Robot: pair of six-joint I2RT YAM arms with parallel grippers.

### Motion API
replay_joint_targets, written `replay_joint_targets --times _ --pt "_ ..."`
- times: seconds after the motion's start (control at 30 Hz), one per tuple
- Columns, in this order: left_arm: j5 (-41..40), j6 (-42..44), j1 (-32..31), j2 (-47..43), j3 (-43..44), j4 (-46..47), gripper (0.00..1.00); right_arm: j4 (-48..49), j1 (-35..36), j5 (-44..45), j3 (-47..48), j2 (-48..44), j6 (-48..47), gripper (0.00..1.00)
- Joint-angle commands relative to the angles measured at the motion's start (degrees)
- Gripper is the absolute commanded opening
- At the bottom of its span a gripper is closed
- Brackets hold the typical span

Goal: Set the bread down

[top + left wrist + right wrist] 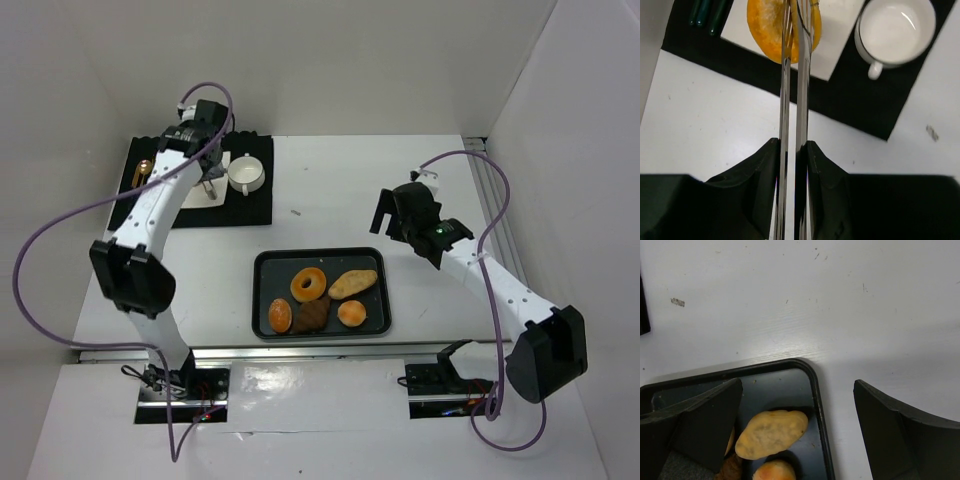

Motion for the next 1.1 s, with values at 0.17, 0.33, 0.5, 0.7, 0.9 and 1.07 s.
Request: replay_joint_targets --times 0.17,0.33,0.5,0.7,0.9,1.07 --pt "5.53 4.87 10.08 16.17 15.11 9.04 0.10 3.45 0.48 -0.66 2.53 2.51 -0.71 0.99" --pt "6.67 6.28 11.40 23.12 20.39 10.62 0.11 3.45 0.48 -0.66 2.53 3.66 -0.71 0.99" --pt "8.43 6.81 11.93 27.52 22.24 10.62 0.30 2.92 0.48 -0.66 2.53 3.66 -0.71 0.99" --pt "7.38 7.33 11.41 26.29 21.02 10.62 0.48 2.40 0.48 -0.04 3.14 4.18 -0.71 0.99" --pt "6.50 8.39 10.35 20.41 18.91 11.67 0.58 2.40 0.48 -0.04 3.67 4.18 -0.71 0.99" --pt "6.50 8.39 9.82 17.94 18.90 11.67 0.58 2.40 0.48 -0.04 3.67 3.14 -0.71 0.99"
